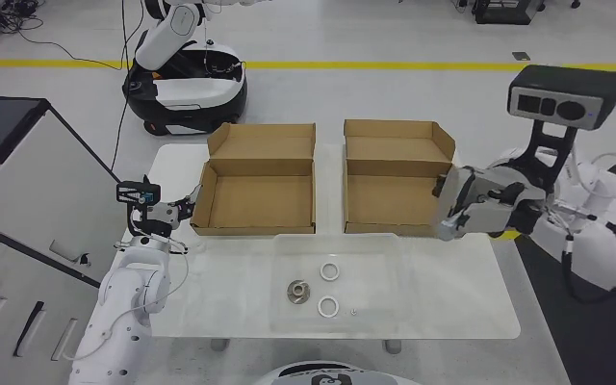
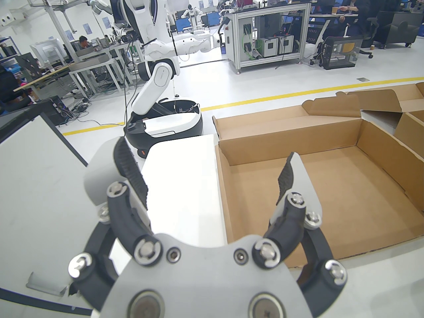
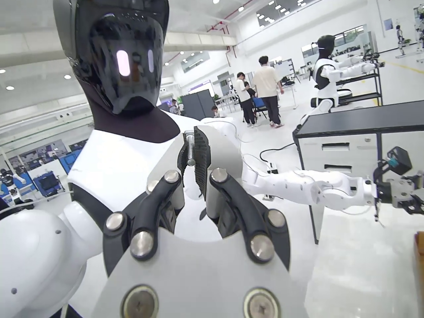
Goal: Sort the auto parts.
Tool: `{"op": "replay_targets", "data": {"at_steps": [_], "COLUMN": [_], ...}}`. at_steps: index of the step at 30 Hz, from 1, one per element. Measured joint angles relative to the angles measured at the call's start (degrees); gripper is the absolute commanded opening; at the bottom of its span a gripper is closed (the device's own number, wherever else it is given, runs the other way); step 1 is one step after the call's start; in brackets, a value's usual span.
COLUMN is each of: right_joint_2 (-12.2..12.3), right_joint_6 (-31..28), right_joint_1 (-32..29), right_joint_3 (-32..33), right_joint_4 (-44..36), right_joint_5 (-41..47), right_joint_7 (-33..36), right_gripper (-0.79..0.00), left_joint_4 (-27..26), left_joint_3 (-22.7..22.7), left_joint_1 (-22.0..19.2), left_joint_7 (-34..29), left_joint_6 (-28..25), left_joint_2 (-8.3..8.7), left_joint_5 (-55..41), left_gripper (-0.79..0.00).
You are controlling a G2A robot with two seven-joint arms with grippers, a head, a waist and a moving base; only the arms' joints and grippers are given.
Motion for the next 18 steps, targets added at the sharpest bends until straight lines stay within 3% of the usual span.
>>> {"op": "replay_targets", "data": {"at_steps": [4, 9, 18], "right_joint_2": [-1.1, -1.4, -2.0], "right_joint_6": [2.1, 5.6, 6.7], "right_joint_1": [-0.3, -1.3, -4.2], "right_joint_3": [1.6, 4.2, 7.1], "right_joint_4": [1.8, 5.1, 4.4], "right_joint_5": [-0.1, -6.7, -9.7], "right_joint_7": [2.1, 5.6, 6.7], "right_gripper": [-0.785, -0.785, -0.785], "left_joint_4": [0.0, 0.0, 0.0], "left_joint_3": [0.0, 0.0, 0.0], "left_joint_1": [0.0, 0.0, 0.0], "left_joint_7": [0.0, 0.0, 0.0], "left_joint_6": [0.0, 0.0, 0.0], "left_joint_2": [0.0, 0.0, 0.0], "left_joint_5": [0.0, 0.0, 0.0], "left_gripper": [0.0, 0.0, 0.0]}}
